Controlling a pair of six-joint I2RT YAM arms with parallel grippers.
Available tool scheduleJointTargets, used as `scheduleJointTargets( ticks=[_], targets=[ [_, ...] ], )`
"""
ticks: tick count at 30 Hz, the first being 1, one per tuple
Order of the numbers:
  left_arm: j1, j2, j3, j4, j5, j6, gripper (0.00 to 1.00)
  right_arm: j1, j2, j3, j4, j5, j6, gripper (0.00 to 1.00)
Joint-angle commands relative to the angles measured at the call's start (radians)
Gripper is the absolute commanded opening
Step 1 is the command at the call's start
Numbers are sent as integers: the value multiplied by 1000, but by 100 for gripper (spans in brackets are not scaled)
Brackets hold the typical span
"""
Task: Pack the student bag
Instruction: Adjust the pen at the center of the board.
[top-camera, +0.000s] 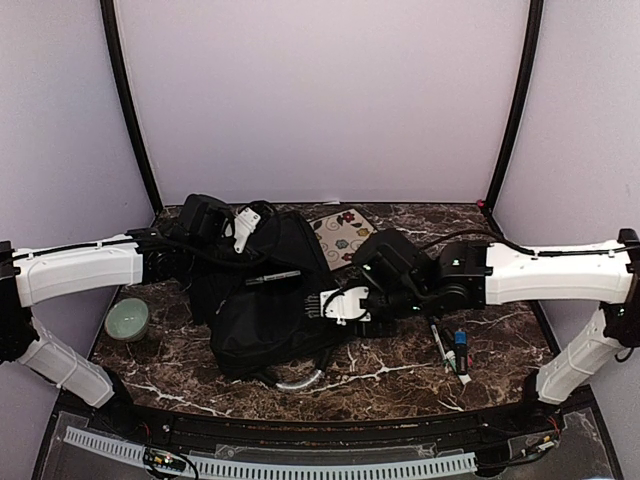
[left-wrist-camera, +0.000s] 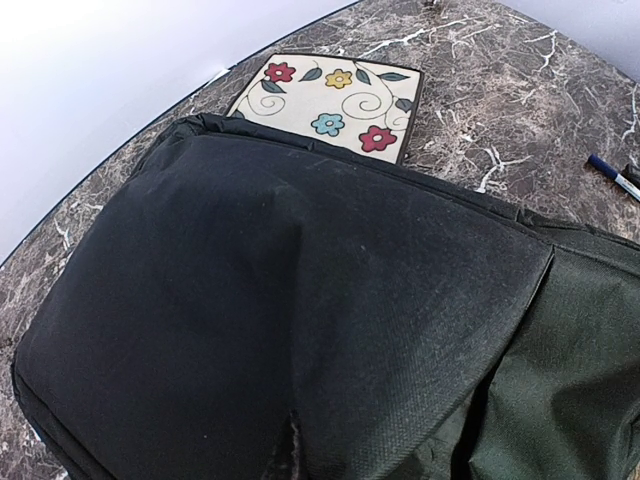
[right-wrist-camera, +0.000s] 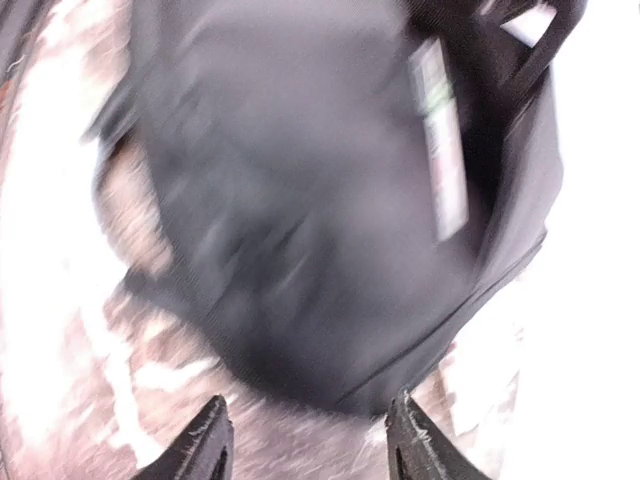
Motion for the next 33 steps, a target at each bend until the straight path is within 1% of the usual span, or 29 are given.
scheduleJointTargets(
  ticks=[1, 4, 8, 11, 12, 14, 16, 18, 20, 23, 25, 27, 33],
  targets=[
    [-3, -39, 32, 122, 32, -17, 0, -165, -86, -154, -185, -168, 70, 51],
    [-4, -32, 34, 116, 22, -12, 0, -340, -129, -217, -203, -225, 70, 50],
    [-4, -22, 34, 117, 26, -13, 0, -534, -158, -232, -286, -291, 66, 47],
    [-4, -12, 39, 110, 32, -13, 0, -652, -197, -255, -369, -303, 19, 46],
    [-4, -11, 40, 110, 33, -13, 0, -673, -218, -264, -395, -305, -3, 46],
    [-4, -9, 42, 108, 34, -11, 0, -742, -256, -280, -453, -318, -52, 47],
    [-4, -8, 43, 107, 35, -11, 0, -785, -288, -298, -509, -325, -112, 49],
    [-3, -8, 42, 107, 36, -11, 0, -806, -315, -342, -547, -303, -181, 51],
    [-4, -7, 44, 105, 37, -11, 0, -809, -350, -407, -549, -260, -256, 55],
    [-4, -5, 44, 107, 42, -13, 0, -808, -392, -501, -460, -199, -305, 58],
    [-4, -4, 44, 105, 45, -14, 0, -804, -373, -523, -402, -184, -298, 59],
    [-4, -2, 44, 105, 45, -16, 0, -799, -323, -515, -378, -188, -281, 59],
    [-3, 1, 45, 105, 45, -17, 0, -706, -195, -458, -300, -223, -194, 59]
  ],
)
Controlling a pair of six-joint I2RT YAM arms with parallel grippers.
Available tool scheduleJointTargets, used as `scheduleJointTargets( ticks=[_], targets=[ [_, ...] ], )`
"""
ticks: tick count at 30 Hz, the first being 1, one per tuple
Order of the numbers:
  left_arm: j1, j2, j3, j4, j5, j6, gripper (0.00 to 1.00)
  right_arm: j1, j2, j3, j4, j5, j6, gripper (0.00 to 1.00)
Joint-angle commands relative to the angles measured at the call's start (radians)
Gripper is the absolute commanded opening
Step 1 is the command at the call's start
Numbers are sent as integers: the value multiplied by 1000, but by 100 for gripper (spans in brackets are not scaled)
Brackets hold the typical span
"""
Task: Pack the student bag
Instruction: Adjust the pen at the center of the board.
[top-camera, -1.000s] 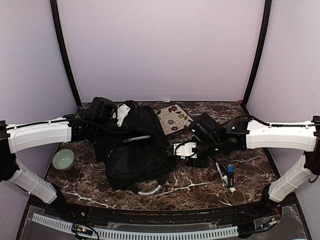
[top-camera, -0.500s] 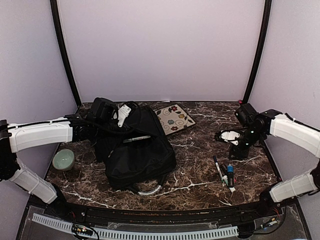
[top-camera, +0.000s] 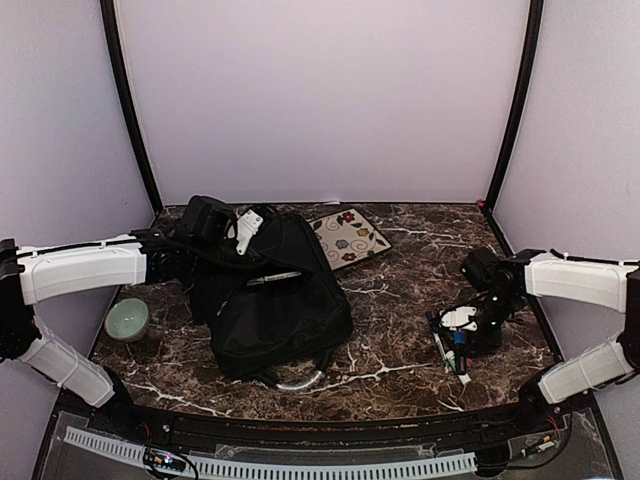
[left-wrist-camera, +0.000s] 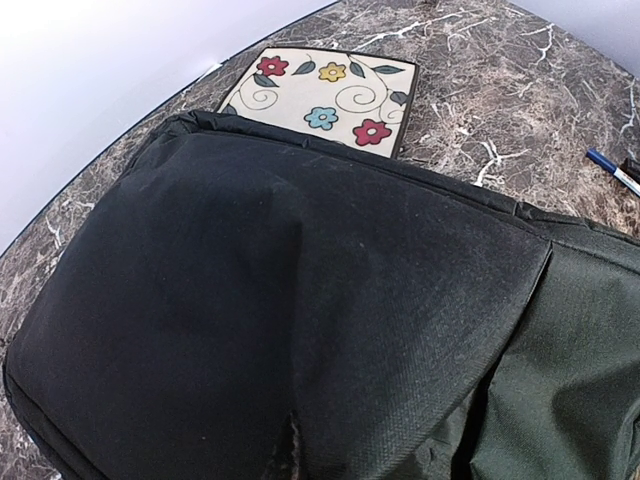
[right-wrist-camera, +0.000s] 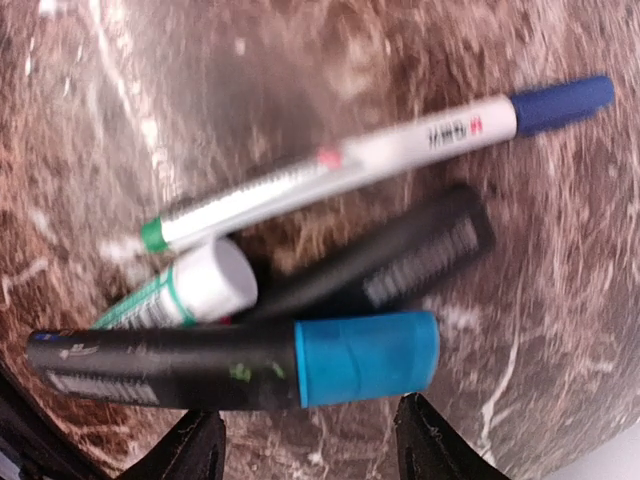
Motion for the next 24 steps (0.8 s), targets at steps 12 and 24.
scheduleJointTargets(
  ticks=[12, 24],
  targets=[
    [-3, -18, 45, 98, 30, -8, 0, 156, 228, 193, 159, -93, 183, 59],
    [-5, -5, 51, 92, 43, -7, 0, 157, 293, 236, 113, -282, 318, 57]
  ],
)
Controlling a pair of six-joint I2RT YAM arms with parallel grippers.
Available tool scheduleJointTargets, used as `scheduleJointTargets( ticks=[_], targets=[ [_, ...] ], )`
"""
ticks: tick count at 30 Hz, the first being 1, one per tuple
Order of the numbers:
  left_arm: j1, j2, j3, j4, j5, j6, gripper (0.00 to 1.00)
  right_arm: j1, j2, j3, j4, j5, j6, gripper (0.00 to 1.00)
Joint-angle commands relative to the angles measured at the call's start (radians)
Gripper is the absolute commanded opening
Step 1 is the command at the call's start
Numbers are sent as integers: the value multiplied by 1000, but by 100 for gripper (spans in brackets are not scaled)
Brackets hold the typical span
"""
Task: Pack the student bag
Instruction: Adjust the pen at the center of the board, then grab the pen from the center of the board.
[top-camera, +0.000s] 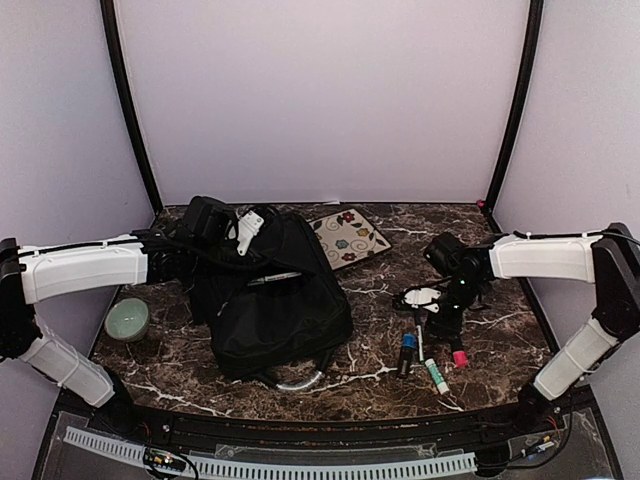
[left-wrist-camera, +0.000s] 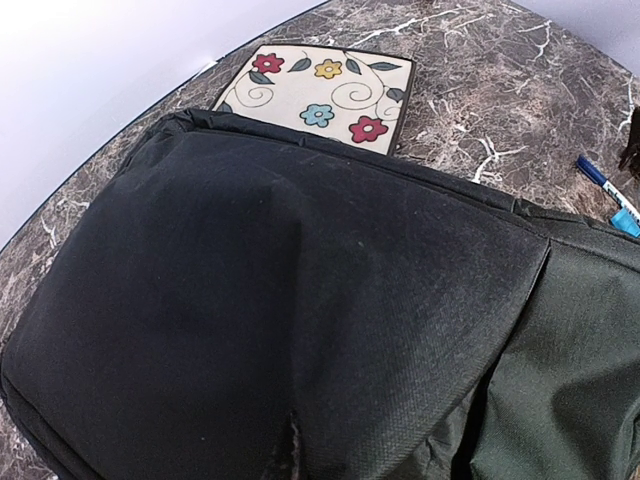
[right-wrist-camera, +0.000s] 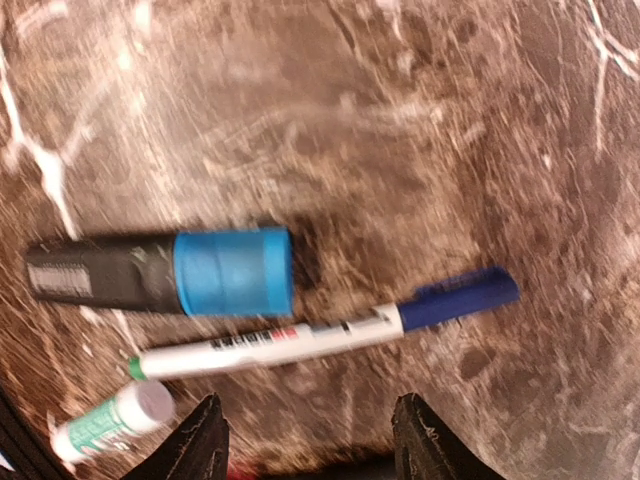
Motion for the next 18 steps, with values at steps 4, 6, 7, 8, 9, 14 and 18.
scheduleJointTargets(
  ticks=[4, 6, 7, 8, 9, 14, 18],
  targets=[
    [-4, -16, 50, 91, 30, -8, 0, 8, 124, 40, 4, -145, 132, 56],
    [-4, -19, 49, 91, 30, -7, 0, 7, 146, 37, 22, -107, 145, 55],
    [-4, -20, 48, 91, 29, -7, 0, 9, 152, 36, 32, -91, 150, 54],
    [-4, -22, 49, 91, 28, -6, 0, 9, 158, 35, 42, -78, 154, 54],
    [-3, -23, 49, 92, 27, -6, 0, 9, 161, 35, 50, -67, 156, 53],
    [-4, -25, 49, 91, 30, -5, 0, 35, 193, 47, 111, 8, 174, 50],
    [-3, -27, 50, 90, 27, -4, 0, 77, 241, 72, 154, 120, 185, 44]
  ],
)
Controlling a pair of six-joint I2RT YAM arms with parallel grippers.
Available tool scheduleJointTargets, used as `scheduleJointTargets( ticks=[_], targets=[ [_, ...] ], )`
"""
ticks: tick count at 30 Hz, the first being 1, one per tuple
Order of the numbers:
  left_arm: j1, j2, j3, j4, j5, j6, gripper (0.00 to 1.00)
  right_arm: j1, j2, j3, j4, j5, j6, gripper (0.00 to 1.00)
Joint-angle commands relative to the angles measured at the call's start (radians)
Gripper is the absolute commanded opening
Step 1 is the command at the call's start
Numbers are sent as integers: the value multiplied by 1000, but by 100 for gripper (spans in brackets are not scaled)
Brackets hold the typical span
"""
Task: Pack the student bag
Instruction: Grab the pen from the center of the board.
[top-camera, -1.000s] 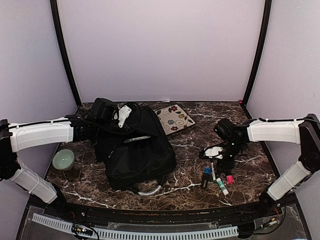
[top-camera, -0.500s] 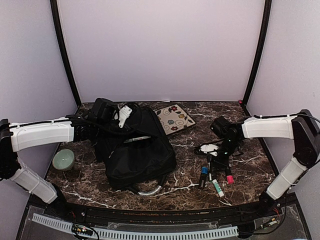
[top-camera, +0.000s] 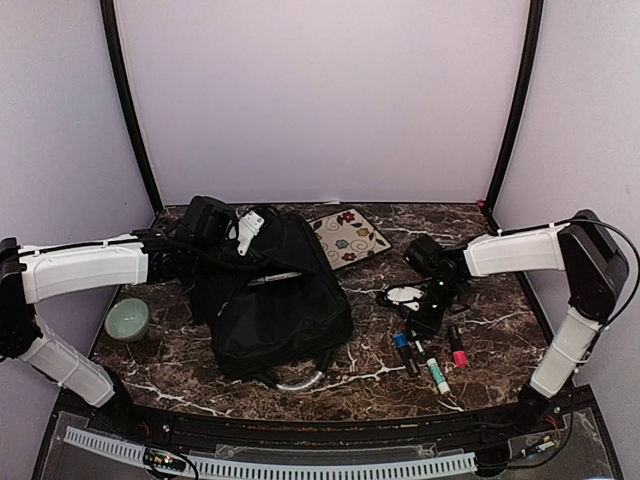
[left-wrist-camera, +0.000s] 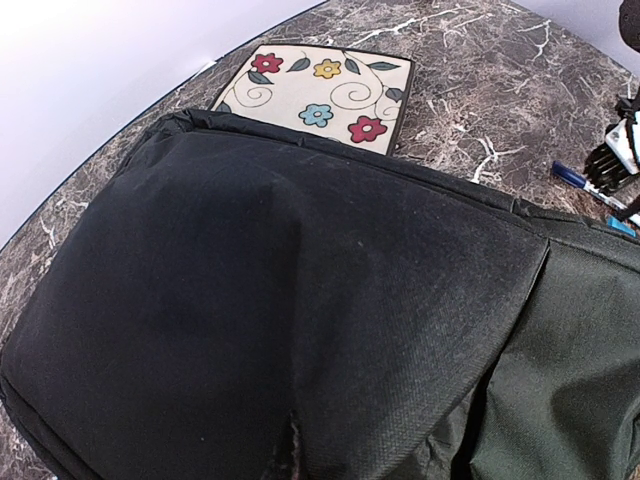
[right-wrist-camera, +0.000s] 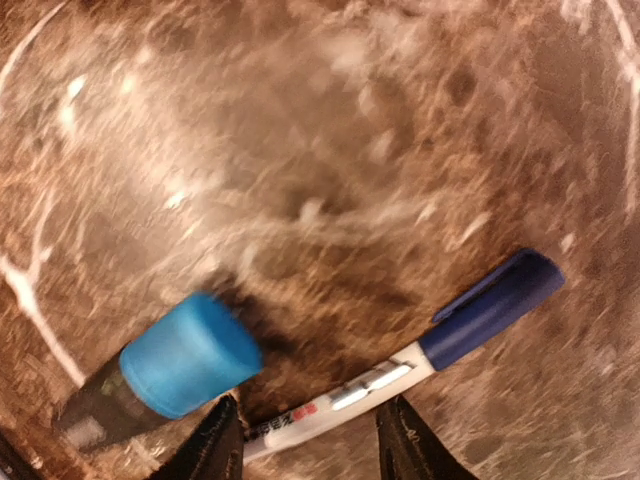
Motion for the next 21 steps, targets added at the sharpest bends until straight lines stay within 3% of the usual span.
scheduleJointTargets(
  ticks=[1, 8, 13, 17, 21],
  targets=[
    [-4, -31, 48, 90, 24, -2, 0, 46, 88, 8, 93, 182, 27, 42],
    [-4, -39, 47, 90, 15, 4, 0, 50, 80, 29, 87, 289, -10, 24],
    [-5, -42, 48, 90, 18, 7, 0, 25, 59, 38, 41, 258, -40, 13],
    [-4, -45, 47, 88, 21, 9, 0, -19, 111, 106, -32, 127, -9, 10],
    [-4, -45, 49, 87, 23, 7, 0, -34, 177, 151, -69, 72, 34, 15]
  ],
)
